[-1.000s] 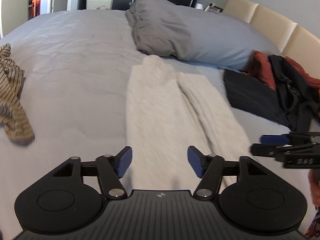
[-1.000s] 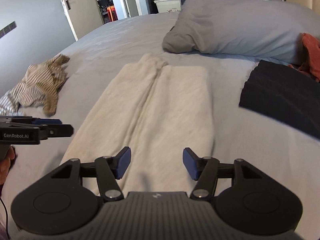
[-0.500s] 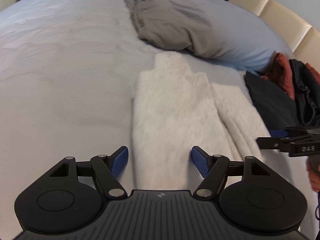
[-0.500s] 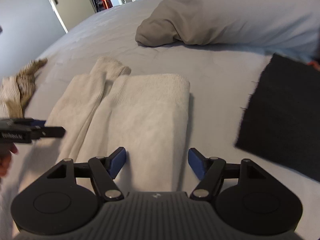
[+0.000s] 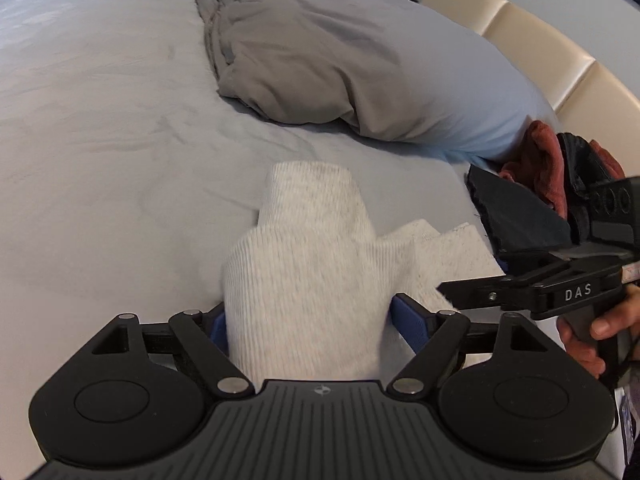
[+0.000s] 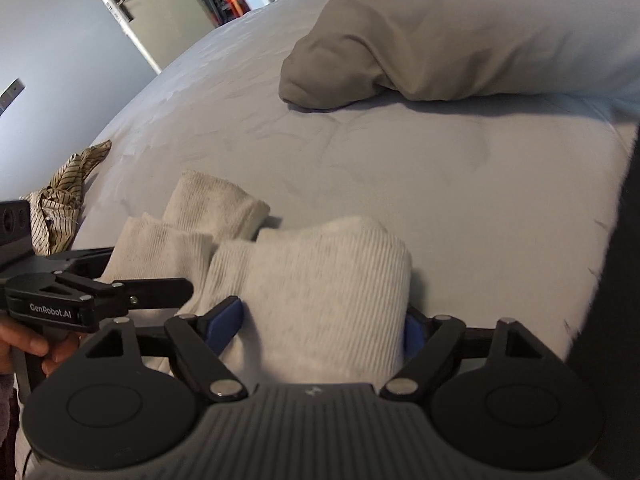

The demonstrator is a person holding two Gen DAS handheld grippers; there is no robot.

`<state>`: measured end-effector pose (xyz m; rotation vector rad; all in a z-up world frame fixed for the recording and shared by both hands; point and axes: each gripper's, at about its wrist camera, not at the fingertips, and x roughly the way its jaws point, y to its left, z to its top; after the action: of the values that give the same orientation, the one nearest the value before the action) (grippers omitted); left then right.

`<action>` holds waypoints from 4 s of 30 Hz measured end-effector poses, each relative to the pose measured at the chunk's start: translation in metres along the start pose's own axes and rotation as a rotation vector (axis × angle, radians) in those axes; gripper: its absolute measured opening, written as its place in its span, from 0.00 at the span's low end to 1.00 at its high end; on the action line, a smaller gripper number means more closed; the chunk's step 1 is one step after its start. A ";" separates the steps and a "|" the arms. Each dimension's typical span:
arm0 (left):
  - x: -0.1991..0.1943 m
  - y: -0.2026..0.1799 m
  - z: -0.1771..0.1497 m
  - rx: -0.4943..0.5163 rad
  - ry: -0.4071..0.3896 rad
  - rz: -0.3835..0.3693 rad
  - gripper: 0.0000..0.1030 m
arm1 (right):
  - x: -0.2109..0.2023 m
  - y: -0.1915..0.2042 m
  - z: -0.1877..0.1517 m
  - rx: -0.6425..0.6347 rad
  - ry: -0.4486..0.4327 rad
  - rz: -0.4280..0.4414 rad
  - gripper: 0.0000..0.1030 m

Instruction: Fold clothes

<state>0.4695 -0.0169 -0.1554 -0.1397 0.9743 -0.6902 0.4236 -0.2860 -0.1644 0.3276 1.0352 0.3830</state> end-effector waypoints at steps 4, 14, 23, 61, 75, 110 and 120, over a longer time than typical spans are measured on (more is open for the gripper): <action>0.010 -0.001 0.013 -0.010 0.022 0.005 0.78 | 0.007 0.003 0.010 -0.019 0.004 -0.015 0.68; -0.015 -0.040 0.024 0.111 -0.009 0.025 0.32 | -0.034 0.044 0.019 -0.212 -0.041 -0.063 0.32; -0.116 -0.079 0.017 0.304 -0.078 -0.122 0.32 | -0.134 0.083 0.010 -0.406 -0.110 0.047 0.30; -0.195 -0.168 -0.217 0.784 0.303 -0.108 0.45 | -0.208 0.162 -0.253 -0.946 0.137 0.018 0.46; -0.210 -0.177 -0.169 0.275 -0.118 0.013 0.43 | -0.217 0.171 -0.206 -0.384 -0.258 -0.190 0.44; -0.138 -0.152 -0.243 0.164 -0.083 0.228 0.25 | -0.135 0.147 -0.270 -0.123 -0.291 -0.356 0.45; -0.177 -0.155 -0.264 0.107 -0.078 0.205 0.25 | -0.175 0.156 -0.294 -0.112 -0.283 -0.330 0.46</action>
<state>0.1200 0.0174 -0.1173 0.0270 0.8613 -0.5431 0.0618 -0.2036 -0.1015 0.1021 0.7688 0.0916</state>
